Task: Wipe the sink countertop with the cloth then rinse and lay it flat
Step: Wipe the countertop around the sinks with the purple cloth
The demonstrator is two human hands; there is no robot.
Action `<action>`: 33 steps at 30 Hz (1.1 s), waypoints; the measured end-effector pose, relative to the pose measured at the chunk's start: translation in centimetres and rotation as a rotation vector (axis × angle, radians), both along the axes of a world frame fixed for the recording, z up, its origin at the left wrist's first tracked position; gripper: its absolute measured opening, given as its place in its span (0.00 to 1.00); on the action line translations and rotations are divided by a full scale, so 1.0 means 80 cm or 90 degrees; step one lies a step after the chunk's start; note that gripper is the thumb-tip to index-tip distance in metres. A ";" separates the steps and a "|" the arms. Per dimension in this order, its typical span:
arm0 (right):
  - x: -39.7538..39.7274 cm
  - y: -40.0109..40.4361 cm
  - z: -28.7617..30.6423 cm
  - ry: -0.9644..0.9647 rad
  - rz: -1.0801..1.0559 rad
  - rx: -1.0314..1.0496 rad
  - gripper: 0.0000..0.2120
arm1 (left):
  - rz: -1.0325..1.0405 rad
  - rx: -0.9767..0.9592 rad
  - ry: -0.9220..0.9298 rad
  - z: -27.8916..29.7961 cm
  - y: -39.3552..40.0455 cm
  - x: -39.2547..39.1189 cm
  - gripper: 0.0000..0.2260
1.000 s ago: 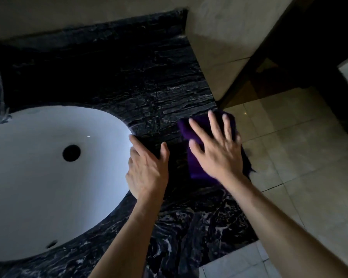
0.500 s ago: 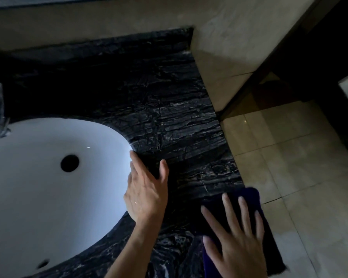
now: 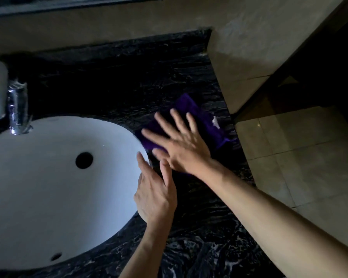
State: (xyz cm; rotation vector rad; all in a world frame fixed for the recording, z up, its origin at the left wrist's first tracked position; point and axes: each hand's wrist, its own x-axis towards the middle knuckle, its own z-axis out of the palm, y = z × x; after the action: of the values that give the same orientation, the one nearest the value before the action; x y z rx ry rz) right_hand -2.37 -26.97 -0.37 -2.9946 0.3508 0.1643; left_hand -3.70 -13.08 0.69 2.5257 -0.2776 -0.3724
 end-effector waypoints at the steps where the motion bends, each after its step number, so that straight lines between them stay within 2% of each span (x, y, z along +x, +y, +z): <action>1: -0.013 0.012 0.002 0.006 0.057 0.005 0.29 | 0.023 -0.013 0.010 0.001 0.001 0.000 0.33; 3: -0.051 0.031 0.005 0.013 0.112 0.021 0.27 | 0.060 -0.026 0.025 0.005 0.004 0.000 0.33; 8: -0.119 0.040 0.010 0.002 0.053 0.050 0.26 | 0.059 -0.032 0.047 0.005 0.002 0.003 0.32; 12: -0.040 0.011 0.002 -0.001 0.007 0.029 0.27 | 0.035 -0.007 0.040 0.001 0.002 0.004 0.32; 17: 0.080 -0.026 -0.005 -0.029 -0.108 -0.013 0.28 | -0.045 0.061 0.059 -0.004 0.003 0.012 0.22; 19: 0.070 -0.025 -0.005 -0.016 -0.081 -0.015 0.28 | -0.105 0.045 0.092 -0.009 0.015 0.023 0.25; 22: 0.002 -0.019 -0.004 -0.016 -0.040 -0.020 0.28 | -0.149 0.019 0.167 -0.023 0.031 0.040 0.31; 25: -0.045 -0.007 -0.002 -0.014 -0.064 -0.019 0.27 | -0.188 0.056 0.152 -0.030 0.036 0.045 0.41; 29: 0.003 -0.012 -0.003 -0.014 -0.097 -0.032 0.29 | -0.187 0.054 0.137 -0.029 0.031 0.045 0.42; 33: 0.103 -0.033 -0.008 -0.041 -0.100 -0.026 0.30 | -0.196 0.045 0.179 -0.027 0.033 0.051 0.51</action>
State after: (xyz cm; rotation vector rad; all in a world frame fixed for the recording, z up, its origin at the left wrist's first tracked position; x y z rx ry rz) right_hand 5.87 -29.59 -1.02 -2.9865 0.5867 0.0465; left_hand 0.35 -10.43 -1.47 2.4593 -0.5519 -0.8621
